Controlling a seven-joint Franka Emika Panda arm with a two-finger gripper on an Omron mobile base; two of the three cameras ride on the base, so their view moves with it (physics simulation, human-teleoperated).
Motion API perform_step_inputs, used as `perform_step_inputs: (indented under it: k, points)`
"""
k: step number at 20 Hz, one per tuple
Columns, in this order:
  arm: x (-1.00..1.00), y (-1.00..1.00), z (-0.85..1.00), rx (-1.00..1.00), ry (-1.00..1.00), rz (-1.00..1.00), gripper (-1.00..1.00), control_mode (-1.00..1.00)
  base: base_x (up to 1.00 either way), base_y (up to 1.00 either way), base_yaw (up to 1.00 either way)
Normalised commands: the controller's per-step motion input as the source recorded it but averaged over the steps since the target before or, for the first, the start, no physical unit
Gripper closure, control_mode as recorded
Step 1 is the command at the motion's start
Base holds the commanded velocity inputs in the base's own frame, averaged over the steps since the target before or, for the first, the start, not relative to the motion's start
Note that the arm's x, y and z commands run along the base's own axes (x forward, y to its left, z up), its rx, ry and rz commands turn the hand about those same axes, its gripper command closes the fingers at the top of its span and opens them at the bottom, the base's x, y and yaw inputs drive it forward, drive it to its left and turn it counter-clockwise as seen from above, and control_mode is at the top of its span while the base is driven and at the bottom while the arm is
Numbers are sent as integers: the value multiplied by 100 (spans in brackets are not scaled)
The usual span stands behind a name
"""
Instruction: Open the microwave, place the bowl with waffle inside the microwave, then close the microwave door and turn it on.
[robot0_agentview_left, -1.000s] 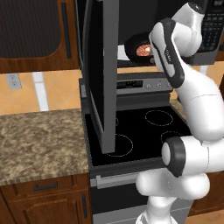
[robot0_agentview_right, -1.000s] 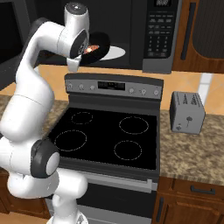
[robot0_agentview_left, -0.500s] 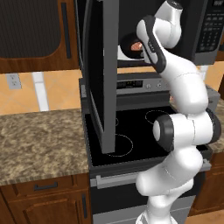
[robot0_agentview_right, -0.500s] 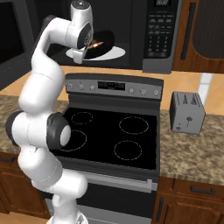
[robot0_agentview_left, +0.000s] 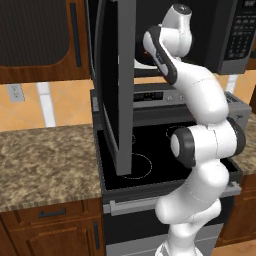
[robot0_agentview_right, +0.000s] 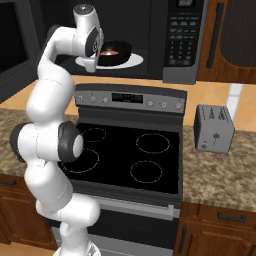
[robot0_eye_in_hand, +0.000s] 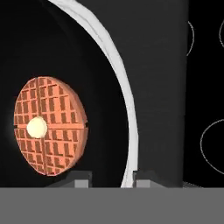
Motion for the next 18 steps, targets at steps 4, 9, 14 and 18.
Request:
perform_step_inputs:
  k: [4, 9, 14, 18]
  points:
    - [-94, 0, -7, 0, -20, 0, -100, -100, 0, 0, 0]
    - [-100, 10, -20, 0, -25, 1, -100, -100, 0, 0, 0]
    - [-100, 4, -12, 0, -7, 7, -100, -100, 0, 0, 0]
    - [-100, 0, -24, 0, 0, 36, -100, -100, 0, 0, 0]
